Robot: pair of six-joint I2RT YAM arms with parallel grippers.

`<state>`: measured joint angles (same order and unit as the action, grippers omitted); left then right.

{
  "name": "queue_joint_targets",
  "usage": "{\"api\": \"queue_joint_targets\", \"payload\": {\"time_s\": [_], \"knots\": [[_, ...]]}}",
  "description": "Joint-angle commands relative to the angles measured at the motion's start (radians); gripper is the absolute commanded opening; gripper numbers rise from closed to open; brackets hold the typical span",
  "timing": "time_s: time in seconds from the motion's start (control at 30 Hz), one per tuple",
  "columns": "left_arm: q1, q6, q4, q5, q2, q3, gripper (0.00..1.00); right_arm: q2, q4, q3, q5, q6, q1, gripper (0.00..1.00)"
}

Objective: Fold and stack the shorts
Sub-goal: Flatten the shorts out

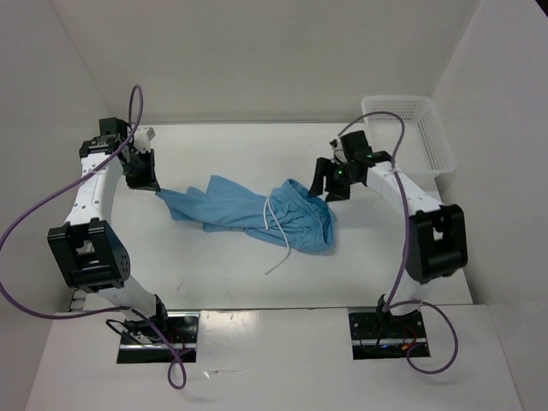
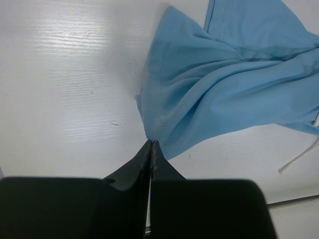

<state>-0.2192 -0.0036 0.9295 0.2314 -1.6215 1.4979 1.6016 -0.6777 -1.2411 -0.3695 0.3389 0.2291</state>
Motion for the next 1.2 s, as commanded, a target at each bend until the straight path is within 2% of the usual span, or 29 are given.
{"api": "queue_joint_targets", "payload": {"time_s": [0.0, 0.27, 0.3, 0.37, 0.4, 0.47, 0.5, 0.6, 0.63, 0.73, 0.83, 0.9, 1.03, 1.17], "knots": [[-0.002, 0.004, 0.008, 0.017, 0.006, -0.002, 0.00, 0.150, 0.072, -0.101, 0.027, -0.058, 0.084, 0.69], [-0.002, 0.004, 0.008, 0.006, 0.006, -0.021, 0.00, 0.250, 0.107, -0.118, 0.107, -0.094, 0.115, 0.69], [-0.002, 0.004, 0.008, 0.006, 0.006, -0.021, 0.00, 0.261, 0.107, -0.107, 0.107, -0.094, 0.115, 0.67], [-0.002, 0.004, 0.008, 0.006, 0.006, -0.021, 0.00, 0.274, 0.118, -0.094, 0.043, -0.104, 0.115, 0.49], [-0.002, 0.004, 0.008, 0.006, 0.006, -0.021, 0.00, 0.287, 0.118, -0.084, -0.027, -0.104, 0.115, 0.24], [-0.002, 0.004, -0.001, 0.006, 0.006, -0.021, 0.00, 0.287, 0.156, -0.066, -0.095, -0.104, 0.115, 0.05], [-0.002, 0.004, -0.001, 0.006, 0.006, -0.021, 0.00, 0.287, 0.167, -0.052, -0.127, -0.091, 0.115, 0.00], [-0.002, 0.004, -0.023, 0.006, -0.003, 0.008, 0.00, 0.206, 0.193, -0.073, -0.176, -0.061, 0.067, 0.00], [-0.002, 0.004, -0.023, -0.013, -0.018, 0.031, 0.00, 0.163, 0.193, -0.133, -0.227, -0.046, 0.008, 0.00], [-0.012, 0.004, -0.023, -0.070, -0.064, 0.186, 0.00, 0.110, 0.179, -0.304, -0.342, 0.012, -0.145, 0.00], [-0.048, 0.004, 0.021, -0.070, -0.109, 0.367, 0.00, 0.075, 0.170, -0.435, -0.445, 0.051, -0.223, 0.00], [-0.060, 0.004, 0.049, -0.070, -0.118, 0.468, 0.00, 0.038, 0.191, -0.436, -0.474, 0.077, -0.223, 0.00], [-0.060, 0.004, 0.071, -0.079, -0.071, 0.483, 0.00, -0.029, 0.202, -0.321, -0.456, 0.086, -0.166, 0.00], [-0.060, 0.004, 0.071, -0.110, -0.005, 0.351, 0.00, -0.103, 0.214, -0.177, -0.456, 0.086, -0.166, 0.00]]}}
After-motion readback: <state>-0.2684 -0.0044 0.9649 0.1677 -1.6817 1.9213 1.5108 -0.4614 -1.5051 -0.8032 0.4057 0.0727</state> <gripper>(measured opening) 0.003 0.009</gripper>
